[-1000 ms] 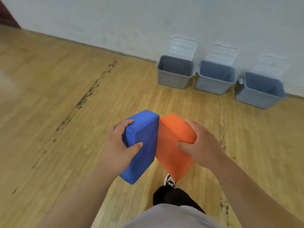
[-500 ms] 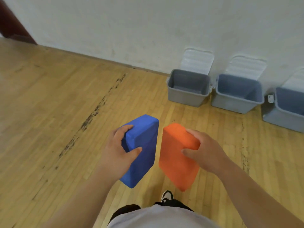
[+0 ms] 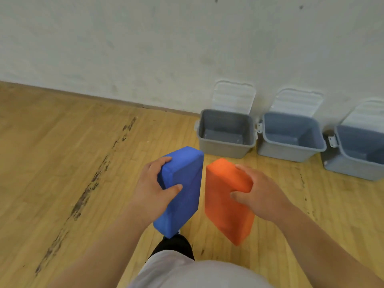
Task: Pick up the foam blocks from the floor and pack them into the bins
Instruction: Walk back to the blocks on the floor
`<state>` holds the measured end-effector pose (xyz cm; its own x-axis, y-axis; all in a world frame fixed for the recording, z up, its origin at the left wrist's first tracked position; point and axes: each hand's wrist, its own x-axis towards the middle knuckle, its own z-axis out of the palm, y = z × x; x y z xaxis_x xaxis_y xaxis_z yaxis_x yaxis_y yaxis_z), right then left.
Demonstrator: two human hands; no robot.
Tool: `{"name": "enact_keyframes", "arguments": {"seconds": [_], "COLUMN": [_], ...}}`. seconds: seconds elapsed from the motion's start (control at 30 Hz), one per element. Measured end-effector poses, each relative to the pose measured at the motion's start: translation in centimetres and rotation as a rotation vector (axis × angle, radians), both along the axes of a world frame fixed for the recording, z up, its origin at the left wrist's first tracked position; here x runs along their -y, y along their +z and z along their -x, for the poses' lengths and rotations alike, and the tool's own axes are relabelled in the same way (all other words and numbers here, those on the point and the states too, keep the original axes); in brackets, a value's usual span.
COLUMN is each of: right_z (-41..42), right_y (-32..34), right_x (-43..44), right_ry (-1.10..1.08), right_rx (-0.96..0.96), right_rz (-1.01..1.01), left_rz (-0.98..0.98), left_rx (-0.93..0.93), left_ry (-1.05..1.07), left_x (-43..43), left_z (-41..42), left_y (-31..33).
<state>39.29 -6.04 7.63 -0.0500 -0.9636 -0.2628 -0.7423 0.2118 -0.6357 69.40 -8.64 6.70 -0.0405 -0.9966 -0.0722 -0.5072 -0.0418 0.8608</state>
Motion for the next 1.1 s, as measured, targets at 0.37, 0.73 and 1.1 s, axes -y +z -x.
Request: {"name": "enact_keyframes", "arguments": {"seconds": [0.37, 0.73, 1.1], "right_z": [0.0, 9.7, 25.6], "right_y": [0.9, -4.3, -15.1], "right_x": [17.6, 38.7, 65.4], "right_ry": [-0.319, -0.374, -0.265], "right_rx": [0.047, 0.076, -0.041], "right_rz": [0.004, -0.003, -0.2], "left_rz": [-0.054, -0.155, -0.37], "left_rx": [0.08, 0.072, 0.142], "left_ry": [-0.246, -0.219, -0.045], "left_x": [27.5, 46.1, 66.1], "left_z": [-0.3, 8.3, 23.1], "left_y": [0.2, -5.1, -12.5]}}
